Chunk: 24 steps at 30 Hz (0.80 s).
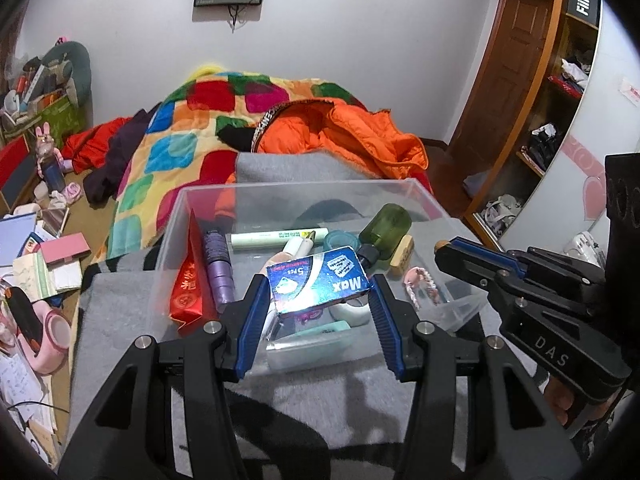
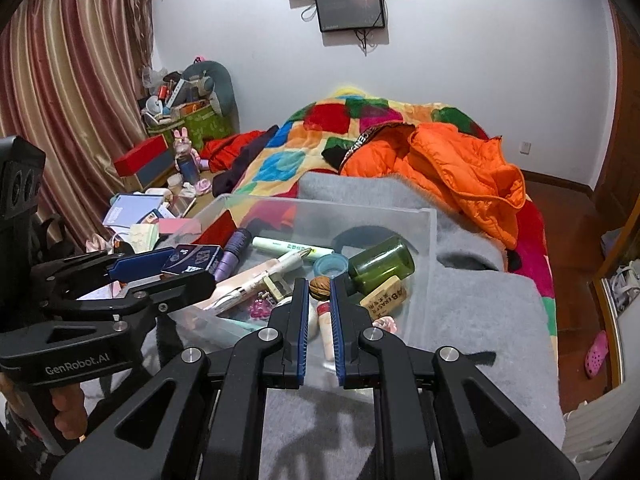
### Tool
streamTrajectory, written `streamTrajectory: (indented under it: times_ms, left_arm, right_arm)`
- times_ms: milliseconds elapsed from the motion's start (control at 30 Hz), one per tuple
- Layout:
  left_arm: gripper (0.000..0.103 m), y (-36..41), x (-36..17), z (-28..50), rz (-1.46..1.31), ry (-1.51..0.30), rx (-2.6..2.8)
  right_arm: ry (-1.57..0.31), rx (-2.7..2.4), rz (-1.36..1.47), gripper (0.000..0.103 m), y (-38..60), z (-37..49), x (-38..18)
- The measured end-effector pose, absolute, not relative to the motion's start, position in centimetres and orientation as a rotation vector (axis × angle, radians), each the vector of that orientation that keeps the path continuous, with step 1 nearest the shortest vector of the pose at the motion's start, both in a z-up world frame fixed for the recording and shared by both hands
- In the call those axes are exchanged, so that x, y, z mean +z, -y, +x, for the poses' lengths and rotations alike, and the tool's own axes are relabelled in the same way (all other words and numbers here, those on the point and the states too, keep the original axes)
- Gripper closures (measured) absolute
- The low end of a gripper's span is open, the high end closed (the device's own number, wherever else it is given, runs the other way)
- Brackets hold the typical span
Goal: Organize objects
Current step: 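Drop the brown ball into the box while the left tool drops the Max box in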
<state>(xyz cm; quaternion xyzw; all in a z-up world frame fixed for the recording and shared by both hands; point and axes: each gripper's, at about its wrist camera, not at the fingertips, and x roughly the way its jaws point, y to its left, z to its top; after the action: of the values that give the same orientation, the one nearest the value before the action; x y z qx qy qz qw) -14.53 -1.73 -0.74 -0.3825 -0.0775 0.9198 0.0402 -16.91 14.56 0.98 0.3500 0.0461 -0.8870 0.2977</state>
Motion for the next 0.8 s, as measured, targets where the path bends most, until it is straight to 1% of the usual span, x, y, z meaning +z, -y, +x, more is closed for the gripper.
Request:
streamTrajectory:
  times_ms: [433,567,667,800]
  left_arm:
    - [0.052,1.7,-2.7,-16.6,-1.242,0.236,2.778]
    - [0.045,1.7,-2.8,-16.6,-1.254,0.253,2.766]
    - [0.045,1.6,-2.4,-16.2,-1.235,0.241,2.773]
    - [0.045,1.5,-1.8,-15.5,-1.211,0.22,2.792]
  right_arm:
    - [-0.155,-2.331,0.998,0.094,-13.4,-18.3,-1.0]
    - [-0.157,-2.309,1.018,0.092,-13.5,-18.3,-1.2]
    - [-0.15,-2.294,1.023,0.089,-13.7,-18.2,-1.1]
    - [-0.145,-2.3,1.0,0.088,-14.1,-17.7,-0.5]
